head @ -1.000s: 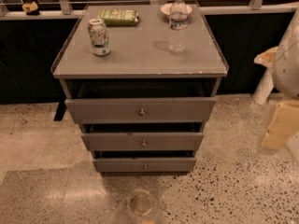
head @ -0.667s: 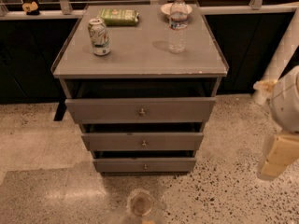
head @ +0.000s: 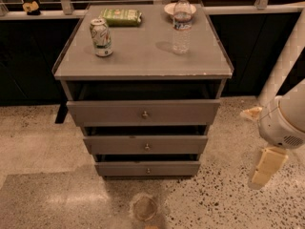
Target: Open top drawer
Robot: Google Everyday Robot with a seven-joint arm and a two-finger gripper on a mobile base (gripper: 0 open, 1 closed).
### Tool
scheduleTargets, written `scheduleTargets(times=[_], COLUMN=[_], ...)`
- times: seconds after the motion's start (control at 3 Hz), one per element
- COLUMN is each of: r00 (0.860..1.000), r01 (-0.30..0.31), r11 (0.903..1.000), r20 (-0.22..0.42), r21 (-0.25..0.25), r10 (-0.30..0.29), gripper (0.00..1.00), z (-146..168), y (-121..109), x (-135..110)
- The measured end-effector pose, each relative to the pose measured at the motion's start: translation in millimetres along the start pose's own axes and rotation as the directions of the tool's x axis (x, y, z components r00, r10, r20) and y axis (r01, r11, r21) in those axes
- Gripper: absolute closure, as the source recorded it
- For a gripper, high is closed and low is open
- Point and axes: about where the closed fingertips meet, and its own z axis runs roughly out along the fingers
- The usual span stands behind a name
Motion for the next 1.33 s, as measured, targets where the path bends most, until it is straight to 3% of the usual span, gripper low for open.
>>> scheduleTargets(times=[0.67,1.0,1.33], r00=[1.000,0.999,0.980], r01=[-0.009,0.049,0.198], r11=[0.9996,0.9966,0.9729], r20=[0.007,0.022,0.028], r21=[-0.028,-0.065,-0.120], r10=[0.009,-0.048,-0.196], gripper=[0.00,0.00,0.00], z=[13,27,50], y=[-1,-13,-25], x=[4,-6,-35])
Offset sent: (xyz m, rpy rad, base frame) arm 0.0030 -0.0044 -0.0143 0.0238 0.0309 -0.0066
